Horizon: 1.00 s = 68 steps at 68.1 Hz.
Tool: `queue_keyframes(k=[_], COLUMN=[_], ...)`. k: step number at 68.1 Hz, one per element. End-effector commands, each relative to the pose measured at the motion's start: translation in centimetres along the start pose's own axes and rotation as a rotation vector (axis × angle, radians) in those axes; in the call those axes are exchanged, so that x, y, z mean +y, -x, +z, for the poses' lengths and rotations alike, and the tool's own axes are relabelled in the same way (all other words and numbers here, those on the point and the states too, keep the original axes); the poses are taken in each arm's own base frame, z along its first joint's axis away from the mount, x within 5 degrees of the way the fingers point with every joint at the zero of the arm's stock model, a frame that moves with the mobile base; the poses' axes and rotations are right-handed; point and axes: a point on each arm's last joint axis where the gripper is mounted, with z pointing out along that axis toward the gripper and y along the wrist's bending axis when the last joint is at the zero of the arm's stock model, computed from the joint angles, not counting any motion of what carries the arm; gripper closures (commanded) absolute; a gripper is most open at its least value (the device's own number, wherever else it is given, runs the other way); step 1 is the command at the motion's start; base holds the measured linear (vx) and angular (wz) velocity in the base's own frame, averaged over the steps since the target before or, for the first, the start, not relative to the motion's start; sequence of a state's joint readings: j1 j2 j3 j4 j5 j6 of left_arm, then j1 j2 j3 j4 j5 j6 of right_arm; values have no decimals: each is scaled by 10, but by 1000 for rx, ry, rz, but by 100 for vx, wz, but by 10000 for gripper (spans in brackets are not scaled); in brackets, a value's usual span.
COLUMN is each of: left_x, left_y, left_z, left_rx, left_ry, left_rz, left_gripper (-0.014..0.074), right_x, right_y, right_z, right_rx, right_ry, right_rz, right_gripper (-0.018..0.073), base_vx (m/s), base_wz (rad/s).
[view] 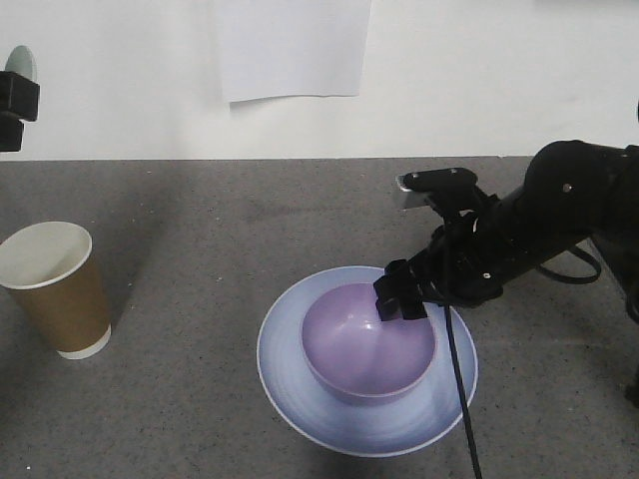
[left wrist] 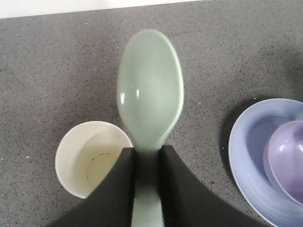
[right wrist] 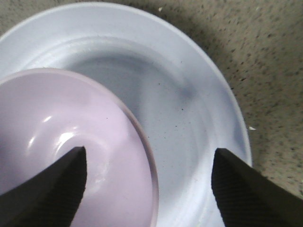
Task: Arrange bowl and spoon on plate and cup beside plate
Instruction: 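Open the right gripper and lift it away from the bowl, then move the left gripper with the spoon over the lilac bowl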
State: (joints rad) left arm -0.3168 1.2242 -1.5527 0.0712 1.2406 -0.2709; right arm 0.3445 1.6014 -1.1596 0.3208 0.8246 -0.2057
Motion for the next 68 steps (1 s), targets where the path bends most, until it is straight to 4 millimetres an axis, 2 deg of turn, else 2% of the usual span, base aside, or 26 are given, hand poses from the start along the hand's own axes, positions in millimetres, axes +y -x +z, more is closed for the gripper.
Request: queue_keyframes(k=[1, 21, 42, 55, 68], left_x=[-2, -2, -2, -2, -2], left_y=[5, 5, 5, 5, 6], left_z=[-14, -14, -14, -14, -14], left_rx=[-90, -90, -90, -90, -94], left_ry=[-29, -29, -29, -29, -30], left_rz=[-3, -3, -3, -3, -3], left_gripper=[603, 603, 603, 603, 603], right_x=[6, 13, 25, 28, 31], right_y=[6, -9, -39, -58, -67], right_z=[-34, -89, -153, -180, -194], right_rx=[-118, -206, -329, -382, -430], right_ry=[-21, -74, -104, -136, -135], right_rz=[-13, -39, -46, -50, -56], right_gripper=[14, 13, 13, 13, 13], base_vx=[0, 0, 0, 0, 0], base_wz=[0, 0, 0, 0, 0])
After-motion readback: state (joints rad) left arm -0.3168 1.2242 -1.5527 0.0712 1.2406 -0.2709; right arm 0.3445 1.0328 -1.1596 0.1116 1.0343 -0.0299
